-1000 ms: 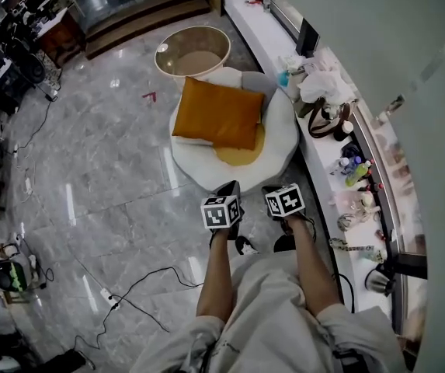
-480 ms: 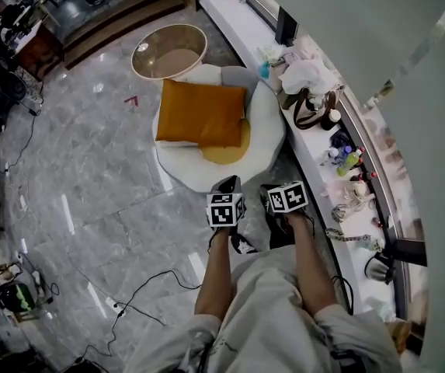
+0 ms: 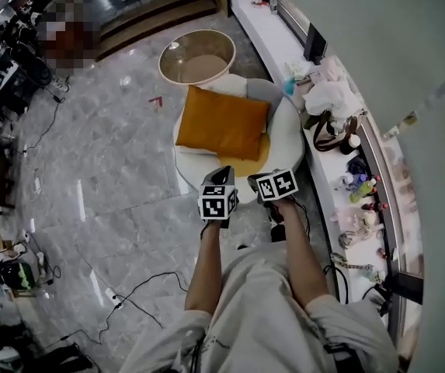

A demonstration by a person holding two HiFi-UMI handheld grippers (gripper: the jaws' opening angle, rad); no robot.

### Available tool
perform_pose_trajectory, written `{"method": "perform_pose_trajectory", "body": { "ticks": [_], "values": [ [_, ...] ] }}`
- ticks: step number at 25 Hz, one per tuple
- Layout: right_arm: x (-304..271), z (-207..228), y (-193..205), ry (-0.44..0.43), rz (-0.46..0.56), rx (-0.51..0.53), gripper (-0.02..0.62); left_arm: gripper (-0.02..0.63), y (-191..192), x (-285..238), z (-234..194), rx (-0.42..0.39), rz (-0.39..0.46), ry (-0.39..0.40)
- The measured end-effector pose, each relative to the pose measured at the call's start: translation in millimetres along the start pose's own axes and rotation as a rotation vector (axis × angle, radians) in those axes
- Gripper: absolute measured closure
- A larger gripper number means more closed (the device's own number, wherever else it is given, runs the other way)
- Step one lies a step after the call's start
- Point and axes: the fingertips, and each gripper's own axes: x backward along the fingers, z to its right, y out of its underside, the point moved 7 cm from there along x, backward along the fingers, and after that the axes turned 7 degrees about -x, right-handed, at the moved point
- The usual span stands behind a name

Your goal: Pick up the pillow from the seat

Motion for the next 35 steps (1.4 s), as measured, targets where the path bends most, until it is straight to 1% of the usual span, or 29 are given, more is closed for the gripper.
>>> {"method": "perform_pose_trajectory", "body": {
  "ticks": [1, 3, 7, 8, 10, 13, 15, 18, 22, 26, 29, 32, 35],
  "values": [
    [-4.5, 1.2, -5.0, -0.014, -0.013, 0.014, 0.589, 0.597, -3.6, -3.4, -3.7, -0.013, -0.003, -0.014],
    [-6.2, 7.1, -13.3, -0.011, -0.017, 0.018, 0.589, 0.597, -13.1, -9.5, -7.5, -0.032, -0.004, -0.025],
    [-2.5, 6.7, -38.8, -0.020, 0.034, -0.004, 0.589, 0.597, -36.0, -8.8, -15.7, -0.060, 0.028, -0.028],
    [-3.8, 6.6, -44.9, -0.024, 0.039, -0.004, 0.589, 0.597, -37.7, -9.2, -17.8, -0.061, 0.033, -0.027],
    [-5.2, 11.7, -54.3, -0.019, 0.025, 0.012, 0.589, 0.597, -37.7, -13.7, -16.8, -0.037, 0.036, -0.015],
    [-2.5, 20.8, -67.0, 0.000, 0.012, 0.048, 0.589, 0.597, -36.3, -22.5, -11.4, -0.028, 0.016, -0.003],
    [-1.6, 22.3, -78.6, -0.008, 0.025, 0.058, 0.589, 0.597, -40.4, -25.2, -13.0, -0.036, 0.006, -0.014],
    [-3.0, 29.7, -93.1, -0.021, 0.023, 0.074, 0.589, 0.597, -50.5, -33.3, -16.3, -0.023, 0.015, -0.039],
    [-9.4, 43.9, -99.3, -0.013, -0.035, 0.119, 0.589, 0.597, -62.2, -46.7, -16.3, 0.012, 0.066, -0.073],
    [-16.4, 48.4, -105.0, -0.042, -0.082, 0.175, 0.589, 0.597, -68.3, -59.0, -12.6, 0.054, 0.079, -0.095],
    [-24.5, 56.1, -106.6, -0.074, -0.113, 0.214, 0.589, 0.597, -57.1, -65.8, -10.4, 0.106, 0.077, -0.124],
    [-34.9, 60.5, -109.0, -0.098, -0.150, 0.241, 0.589, 0.597, -43.4, -64.1, -15.4, 0.161, 0.065, -0.183],
    [-41.2, 62.8, -103.0, -0.127, -0.185, 0.257, 0.589, 0.597, -28.3, -57.6, -16.0, 0.224, 0.061, -0.249]
  ]
}}
